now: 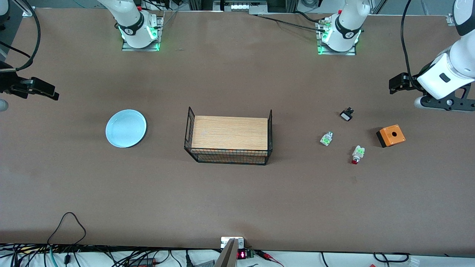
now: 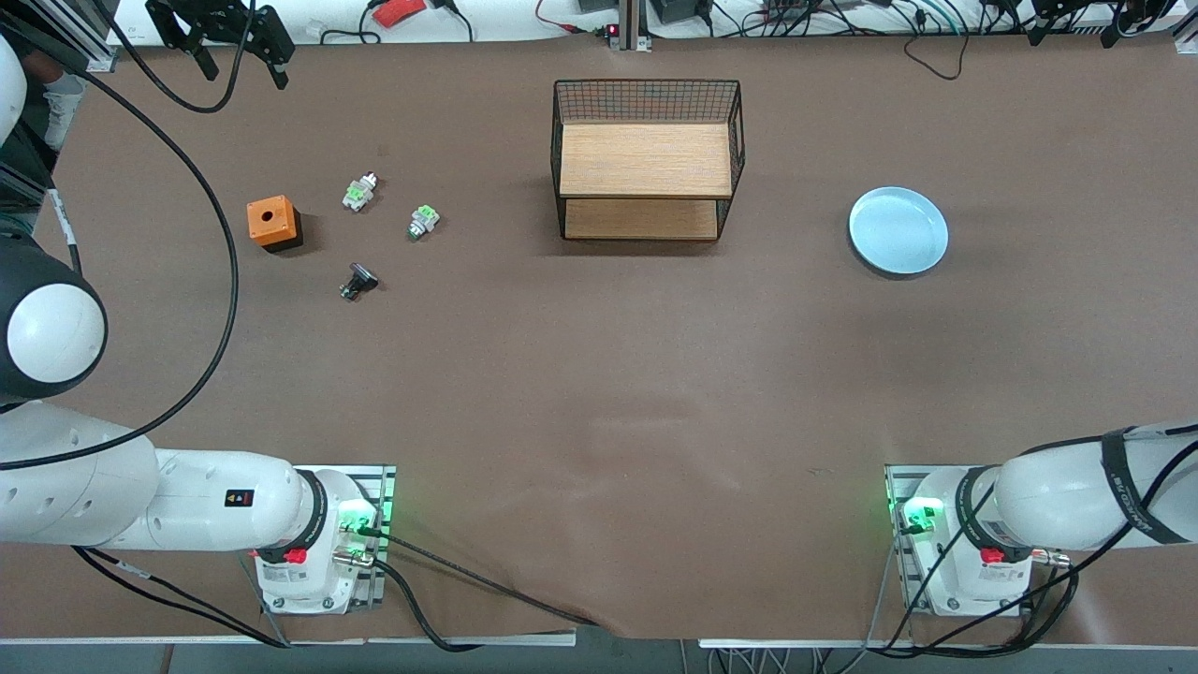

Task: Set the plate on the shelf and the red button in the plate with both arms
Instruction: 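Move the right gripper toward the light blue plate's rim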

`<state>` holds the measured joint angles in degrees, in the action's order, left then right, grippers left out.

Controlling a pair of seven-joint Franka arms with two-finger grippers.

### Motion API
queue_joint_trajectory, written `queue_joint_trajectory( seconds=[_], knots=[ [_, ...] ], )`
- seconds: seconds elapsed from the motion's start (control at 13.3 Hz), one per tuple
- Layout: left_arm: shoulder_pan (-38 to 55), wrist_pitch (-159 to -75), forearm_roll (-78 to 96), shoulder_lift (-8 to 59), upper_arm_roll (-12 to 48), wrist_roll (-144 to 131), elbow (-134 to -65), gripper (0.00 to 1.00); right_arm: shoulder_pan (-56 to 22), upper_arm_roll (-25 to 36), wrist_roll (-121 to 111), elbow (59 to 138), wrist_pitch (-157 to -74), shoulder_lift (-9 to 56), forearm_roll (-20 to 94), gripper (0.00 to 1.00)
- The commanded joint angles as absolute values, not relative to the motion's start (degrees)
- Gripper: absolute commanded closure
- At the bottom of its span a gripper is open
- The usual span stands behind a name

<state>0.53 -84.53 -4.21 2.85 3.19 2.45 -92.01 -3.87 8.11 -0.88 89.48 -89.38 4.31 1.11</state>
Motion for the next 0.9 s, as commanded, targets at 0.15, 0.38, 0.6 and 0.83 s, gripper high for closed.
queue_joint_trajectory(
  seconds=[0.15, 0.38, 0.6, 0.83],
  knots=[
    [0.62, -82.71, -5.54, 3.87, 3.25, 2.28, -90.0, 0.0, -3.69, 8.0, -1.32, 89.56, -88.77, 3.69, 1.23, 0.0],
    [0.7, -82.71, -5.71, 3.87, 3.34, 1.93, -89.82, 0.0, -3.78, 8.0, -1.58, 89.91, -88.86, 5.09, 0.71, 0.0],
    [0.62, -82.7, -5.71, 3.87, 3.34, 2.37, -89.82, 0.0, -3.69, 8.0, -1.67, 90.96, -90.6, 8.34, 0.44, 0.0],
    [0.7, -82.62, -5.71, 3.87, 3.43, 2.2, -89.82, 0.0, -3.34, 8.0, -1.67, 98.57, -100.06, 10.37, -0.18, 0.0]
  ],
)
